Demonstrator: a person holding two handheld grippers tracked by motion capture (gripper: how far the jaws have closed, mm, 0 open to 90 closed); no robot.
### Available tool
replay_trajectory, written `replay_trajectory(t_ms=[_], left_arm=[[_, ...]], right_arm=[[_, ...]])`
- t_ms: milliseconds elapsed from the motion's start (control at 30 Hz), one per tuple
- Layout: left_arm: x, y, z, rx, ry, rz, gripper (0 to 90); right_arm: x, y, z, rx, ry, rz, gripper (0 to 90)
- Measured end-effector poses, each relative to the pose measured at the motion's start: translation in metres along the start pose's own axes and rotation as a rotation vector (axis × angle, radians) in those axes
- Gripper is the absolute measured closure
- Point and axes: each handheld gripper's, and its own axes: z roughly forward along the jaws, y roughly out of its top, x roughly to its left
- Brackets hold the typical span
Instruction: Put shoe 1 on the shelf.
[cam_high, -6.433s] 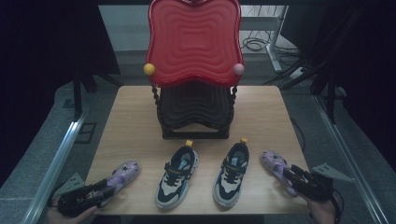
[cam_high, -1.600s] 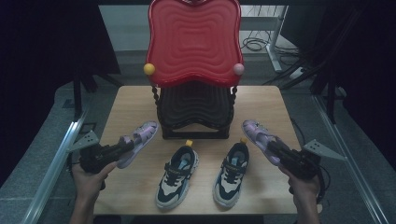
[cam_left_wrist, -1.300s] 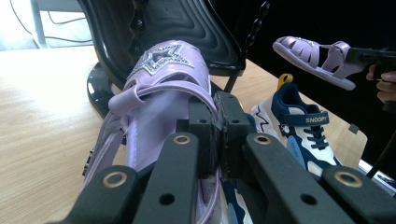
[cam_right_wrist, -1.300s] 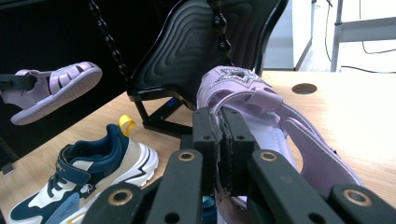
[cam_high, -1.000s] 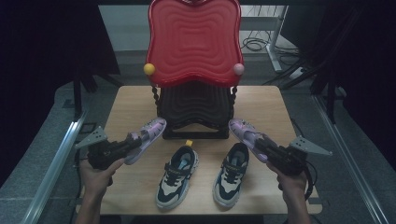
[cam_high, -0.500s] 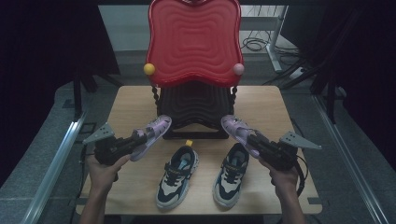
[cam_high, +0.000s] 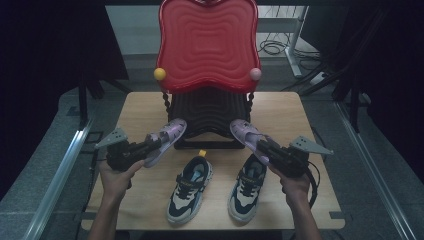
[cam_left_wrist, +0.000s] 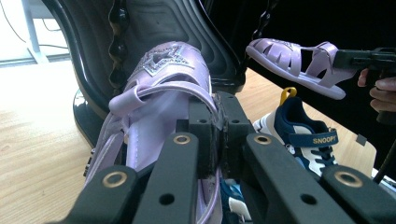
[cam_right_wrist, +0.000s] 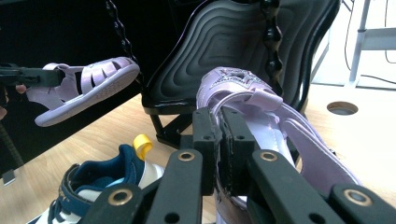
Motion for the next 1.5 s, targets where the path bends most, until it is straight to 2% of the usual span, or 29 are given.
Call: replay_trajectory(t_ms=[267,667,767,1500], left_arm=[[-0.002,0.007,0.015,-0.016,0.003,0.003,86.1],[-0.005,0.019,0.033,-0.025,0.019,0.024,86.1],[-0.005,0.019,0.036,-0.031,0.019,0.02,86.1],[-0.004,0.029,0.058,-0.038,0.033,0.012,86.0]], right_arm=[[0.007,0.005,0.02,-0.01,-0.006,-0.009,85.8],[0.011,0.01,0.04,-0.042,-0.019,0.014,85.6],[0.012,0.011,0.042,-0.048,-0.019,0.006,85.7],[0.016,0.016,0.064,-0.079,-0.045,0.041,85.7]])
